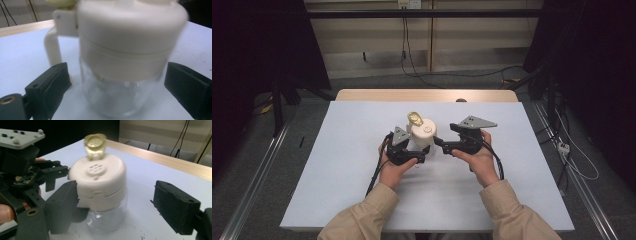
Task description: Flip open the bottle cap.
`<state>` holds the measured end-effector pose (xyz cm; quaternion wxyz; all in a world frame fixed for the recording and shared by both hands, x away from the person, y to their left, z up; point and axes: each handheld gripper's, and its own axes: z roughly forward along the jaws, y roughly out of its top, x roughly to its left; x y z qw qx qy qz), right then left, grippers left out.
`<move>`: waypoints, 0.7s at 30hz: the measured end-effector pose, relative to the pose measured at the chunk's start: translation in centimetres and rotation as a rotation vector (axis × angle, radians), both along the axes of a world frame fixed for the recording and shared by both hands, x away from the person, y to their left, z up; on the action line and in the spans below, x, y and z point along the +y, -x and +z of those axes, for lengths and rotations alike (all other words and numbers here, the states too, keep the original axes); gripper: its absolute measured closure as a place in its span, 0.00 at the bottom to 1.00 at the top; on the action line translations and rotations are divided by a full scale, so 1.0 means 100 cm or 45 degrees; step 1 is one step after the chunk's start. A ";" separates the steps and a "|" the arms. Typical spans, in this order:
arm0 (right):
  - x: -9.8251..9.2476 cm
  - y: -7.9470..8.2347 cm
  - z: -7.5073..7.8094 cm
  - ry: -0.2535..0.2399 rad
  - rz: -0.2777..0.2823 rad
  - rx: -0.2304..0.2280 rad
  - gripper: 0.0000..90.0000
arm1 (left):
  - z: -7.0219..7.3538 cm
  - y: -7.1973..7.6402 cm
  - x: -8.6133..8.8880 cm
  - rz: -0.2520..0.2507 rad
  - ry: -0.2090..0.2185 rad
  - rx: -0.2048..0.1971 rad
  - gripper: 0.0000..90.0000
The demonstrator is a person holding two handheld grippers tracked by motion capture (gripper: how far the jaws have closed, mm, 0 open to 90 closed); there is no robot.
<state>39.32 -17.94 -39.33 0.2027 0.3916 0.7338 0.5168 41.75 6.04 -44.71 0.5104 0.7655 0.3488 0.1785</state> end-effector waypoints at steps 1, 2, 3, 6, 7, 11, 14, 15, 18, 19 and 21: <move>0.000 0.001 -0.001 -0.006 -0.002 0.006 0.21 | 0.000 0.001 0.003 -0.002 0.008 0.001 0.06; -0.001 0.002 -0.002 -0.002 0.001 0.004 0.21 | 0.001 0.002 0.005 -0.001 0.019 0.003 0.06; -0.001 0.003 -0.002 -0.005 0.001 0.005 0.21 | 0.001 0.003 0.008 -0.001 0.012 -0.001 0.06; -0.002 0.006 -0.004 0.005 0.010 0.018 0.19 | 0.002 0.006 0.016 -0.014 0.001 -0.009 0.06; -0.002 0.007 -0.005 0.012 0.005 0.010 0.19 | 0.002 0.007 0.018 -0.014 0.004 -0.010 0.06; -0.004 0.012 -0.007 0.010 0.010 0.011 0.18 | 0.003 0.011 0.031 -0.021 -0.001 -0.007 0.06; -0.007 0.016 -0.010 0.014 0.006 0.017 0.17 | 0.006 0.014 0.041 -0.032 -0.008 -0.025 0.06; -0.008 0.017 -0.011 0.012 0.006 0.018 0.17 | 0.006 0.015 0.044 -0.035 -0.012 -0.029 0.06; -0.012 0.021 -0.014 0.010 0.006 0.016 0.17 | 0.007 0.017 0.053 -0.043 -0.019 -0.026 0.06; -0.013 0.022 -0.014 0.008 0.004 0.018 0.17 | 0.007 0.017 0.056 -0.041 -0.019 -0.030 0.06; -0.015 0.024 -0.016 0.011 0.000 0.016 0.16 | 0.007 0.019 0.062 -0.040 -0.025 -0.026 0.06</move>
